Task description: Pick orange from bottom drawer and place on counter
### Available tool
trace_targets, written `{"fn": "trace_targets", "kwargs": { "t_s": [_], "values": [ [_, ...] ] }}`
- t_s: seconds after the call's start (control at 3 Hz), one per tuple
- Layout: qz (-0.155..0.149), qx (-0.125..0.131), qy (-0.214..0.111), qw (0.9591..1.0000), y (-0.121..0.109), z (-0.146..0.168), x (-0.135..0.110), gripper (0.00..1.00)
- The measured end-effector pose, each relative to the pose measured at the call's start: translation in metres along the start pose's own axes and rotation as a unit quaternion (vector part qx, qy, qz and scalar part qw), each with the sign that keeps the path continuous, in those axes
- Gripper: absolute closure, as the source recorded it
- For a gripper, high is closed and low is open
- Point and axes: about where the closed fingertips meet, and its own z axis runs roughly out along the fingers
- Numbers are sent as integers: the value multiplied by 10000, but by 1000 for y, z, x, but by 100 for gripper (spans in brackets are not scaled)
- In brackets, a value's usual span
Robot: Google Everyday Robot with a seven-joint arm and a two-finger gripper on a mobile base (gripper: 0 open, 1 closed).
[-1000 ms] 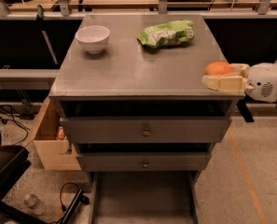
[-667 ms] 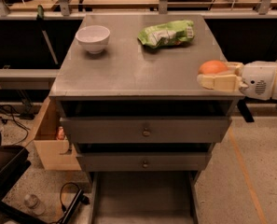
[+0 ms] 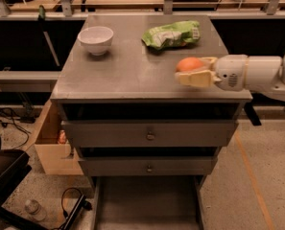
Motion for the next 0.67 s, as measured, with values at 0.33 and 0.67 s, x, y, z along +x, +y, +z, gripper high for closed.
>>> {"fn": "trace_targets", "kwargs": {
  "t_s": [0.33,0.67],
  "values": [
    [-109,-203,-95,9997,-2,32,0,100],
    [-146,-313,-187,9992,-5,51,3,100]
  ]
}}
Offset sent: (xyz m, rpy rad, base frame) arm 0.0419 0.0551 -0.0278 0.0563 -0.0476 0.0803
